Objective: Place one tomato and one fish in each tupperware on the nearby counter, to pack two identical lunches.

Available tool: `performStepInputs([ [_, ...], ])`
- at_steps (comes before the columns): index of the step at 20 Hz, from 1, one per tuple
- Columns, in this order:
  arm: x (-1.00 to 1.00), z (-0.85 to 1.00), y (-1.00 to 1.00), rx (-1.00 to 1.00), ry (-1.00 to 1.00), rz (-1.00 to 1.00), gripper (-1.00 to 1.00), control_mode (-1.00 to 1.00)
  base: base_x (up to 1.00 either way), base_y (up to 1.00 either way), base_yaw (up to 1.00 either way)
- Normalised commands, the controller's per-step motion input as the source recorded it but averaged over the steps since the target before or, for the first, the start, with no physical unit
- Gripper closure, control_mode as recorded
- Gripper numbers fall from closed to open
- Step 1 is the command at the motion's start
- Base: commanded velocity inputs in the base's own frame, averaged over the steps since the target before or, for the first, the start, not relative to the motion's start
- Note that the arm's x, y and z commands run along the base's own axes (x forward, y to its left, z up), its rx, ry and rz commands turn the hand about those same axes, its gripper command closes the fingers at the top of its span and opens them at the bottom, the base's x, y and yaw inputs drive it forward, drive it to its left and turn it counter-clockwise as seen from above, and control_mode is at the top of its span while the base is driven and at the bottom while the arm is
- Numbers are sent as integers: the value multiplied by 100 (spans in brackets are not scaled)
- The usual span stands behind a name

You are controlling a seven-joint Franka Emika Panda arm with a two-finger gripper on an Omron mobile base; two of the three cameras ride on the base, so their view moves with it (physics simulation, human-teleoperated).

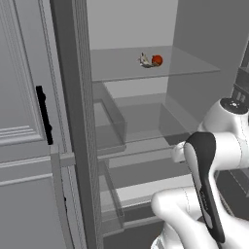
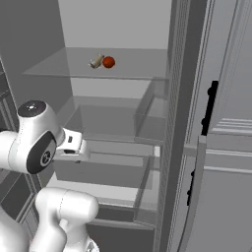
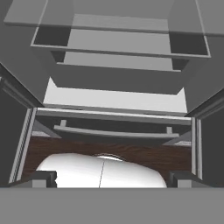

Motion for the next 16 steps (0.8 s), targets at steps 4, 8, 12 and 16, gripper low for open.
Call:
performStepInputs([
  [4, 0, 0, 0, 0, 0, 0, -100, 100, 0, 0, 0],
  [8, -6, 21, 0, -2, -13, 0, -100, -100, 0, 0, 0],
  [12, -3, 64, 0, -10, -42, 1, -100, -100, 0, 0, 0],
  [16, 1, 96, 0, -4, -47, 0, -100, -100, 0, 0, 0],
])
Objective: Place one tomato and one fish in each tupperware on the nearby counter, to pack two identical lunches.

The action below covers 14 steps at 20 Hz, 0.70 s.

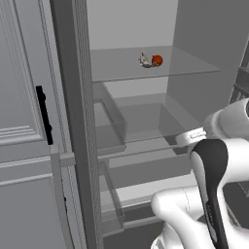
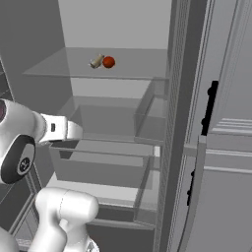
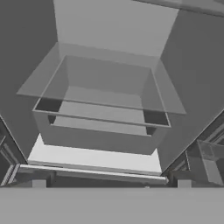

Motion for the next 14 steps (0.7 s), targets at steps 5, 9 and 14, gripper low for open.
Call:
performStepInputs([
  [5, 6, 100, 1, 0, -29, 0, -100, -100, 0, 0, 0],
  [9, 6, 100, -4, 0, -16, 0, -100, -100, 0, 0, 0],
  [14, 39, 57, 0, 9, 0, -4, -100, -100, 0, 0, 0],
])
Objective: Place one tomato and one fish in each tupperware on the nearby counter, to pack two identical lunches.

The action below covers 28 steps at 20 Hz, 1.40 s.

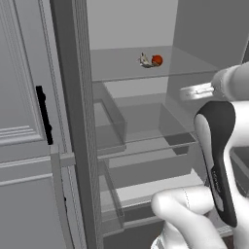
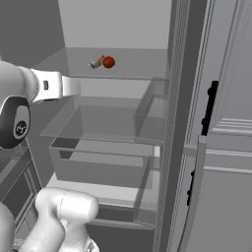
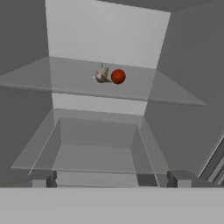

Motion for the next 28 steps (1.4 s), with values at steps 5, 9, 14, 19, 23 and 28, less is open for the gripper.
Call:
performStepInputs([
  [5, 61, 9, 24, 2, 0, -2, -100, -100, 0, 0, 0],
  [9, 85, 0, 33, 6, 0, 1, -100, -100, 0, 0, 0],
  [14, 87, 0, -5, 4, 9, 2, -100, -100, 0, 0, 0],
  [19, 59, 0, -8, 0, 22, 1, -100, -100, 0, 0, 0],
  [23, 78, -31, 0, 0, 1, 0, -100, -100, 0, 0, 0],
  [28, 49, -45, 4, 6, -25, 1, -100, -100, 0, 0, 0],
])
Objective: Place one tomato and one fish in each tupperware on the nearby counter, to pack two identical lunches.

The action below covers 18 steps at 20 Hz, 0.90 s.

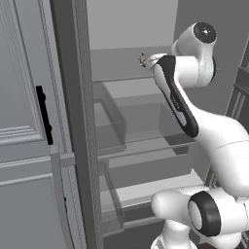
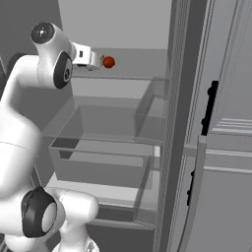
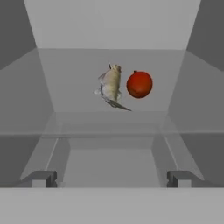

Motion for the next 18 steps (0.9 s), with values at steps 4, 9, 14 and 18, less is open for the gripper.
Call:
performStepInputs([
  [4, 42, -3, 29, 4, -6, 6, -100, -100, 0, 0, 0],
  [9, 46, 20, 26, 0, 13, 7, -100, -100, 0, 0, 0],
  [14, 5, 32, 7, 0, 2, 1, -100, -100, 0, 0, 0],
  [18, -36, 22, -4, 0, -5, 0, -100, -100, 0, 0, 0],
])
